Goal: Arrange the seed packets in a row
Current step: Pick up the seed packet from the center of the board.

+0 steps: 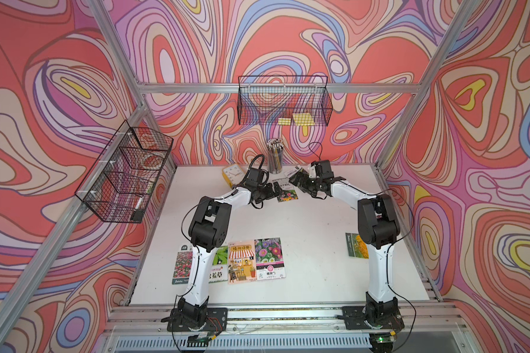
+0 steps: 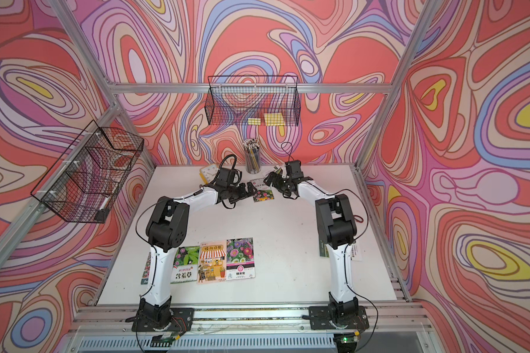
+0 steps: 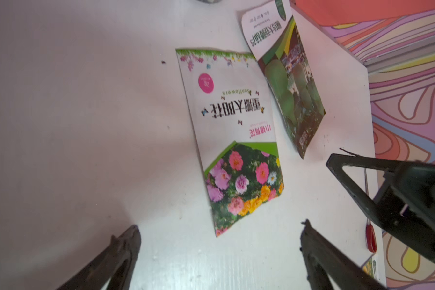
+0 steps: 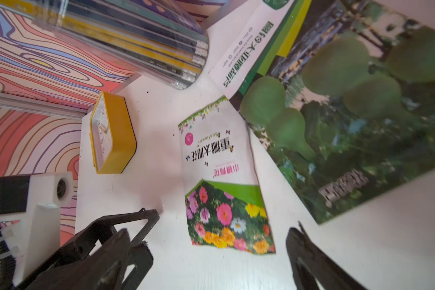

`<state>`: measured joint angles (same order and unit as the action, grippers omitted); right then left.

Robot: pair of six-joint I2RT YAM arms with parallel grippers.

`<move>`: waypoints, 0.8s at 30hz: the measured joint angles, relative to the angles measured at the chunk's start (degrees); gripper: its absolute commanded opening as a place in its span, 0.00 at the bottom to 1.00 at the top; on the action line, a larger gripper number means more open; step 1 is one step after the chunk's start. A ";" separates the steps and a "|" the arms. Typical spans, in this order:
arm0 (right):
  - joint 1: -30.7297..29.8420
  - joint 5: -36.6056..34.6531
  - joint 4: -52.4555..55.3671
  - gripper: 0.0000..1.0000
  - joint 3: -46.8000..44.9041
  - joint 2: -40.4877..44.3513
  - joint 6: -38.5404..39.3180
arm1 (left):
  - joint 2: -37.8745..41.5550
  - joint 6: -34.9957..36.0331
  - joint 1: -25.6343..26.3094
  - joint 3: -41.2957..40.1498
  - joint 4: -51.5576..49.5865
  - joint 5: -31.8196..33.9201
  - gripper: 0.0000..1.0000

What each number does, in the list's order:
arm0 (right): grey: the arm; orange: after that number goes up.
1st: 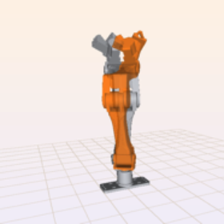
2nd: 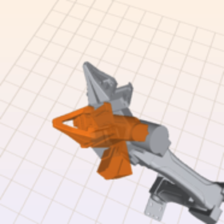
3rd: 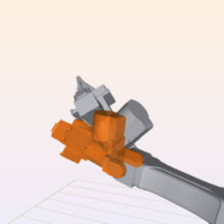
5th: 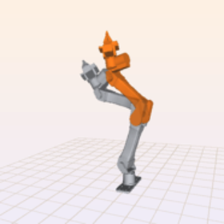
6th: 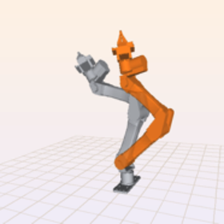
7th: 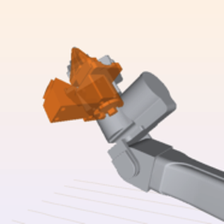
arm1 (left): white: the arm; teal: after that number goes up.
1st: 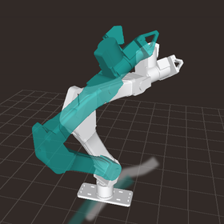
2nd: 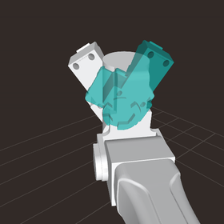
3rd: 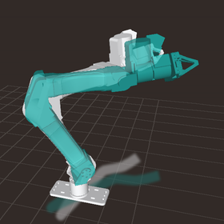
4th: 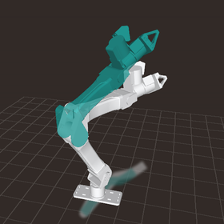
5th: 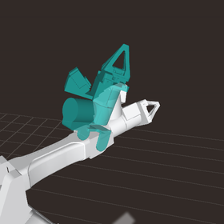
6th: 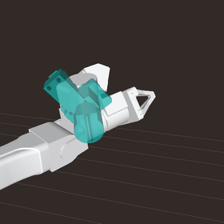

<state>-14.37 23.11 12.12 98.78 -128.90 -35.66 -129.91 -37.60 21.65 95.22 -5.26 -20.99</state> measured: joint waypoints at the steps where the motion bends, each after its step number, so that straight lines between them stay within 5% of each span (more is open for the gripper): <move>1: 0.00 0.37 -0.09 0.97 1.88 -1.75 0.00 | -0.79 -0.33 -0.35 0.57 0.42 -0.26 0.99; 14: -0.02 3.87 -0.76 0.94 16.85 -15.15 -2.86 | -9.03 -8.48 -1.33 8.66 9.57 -7.39 0.99; 21: 0.96 9.94 -16.00 0.88 7.32 -13.84 -13.07 | -10.78 -12.09 -0.96 9.97 12.00 -12.09 0.99; 24: 1.46 11.87 -23.63 0.77 0.68 -11.98 -18.03 | -10.78 -13.07 -0.70 8.83 13.73 -13.57 0.99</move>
<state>-12.91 34.98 -11.51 99.46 -140.88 -53.69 -140.68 -50.68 20.95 104.05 8.47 -34.57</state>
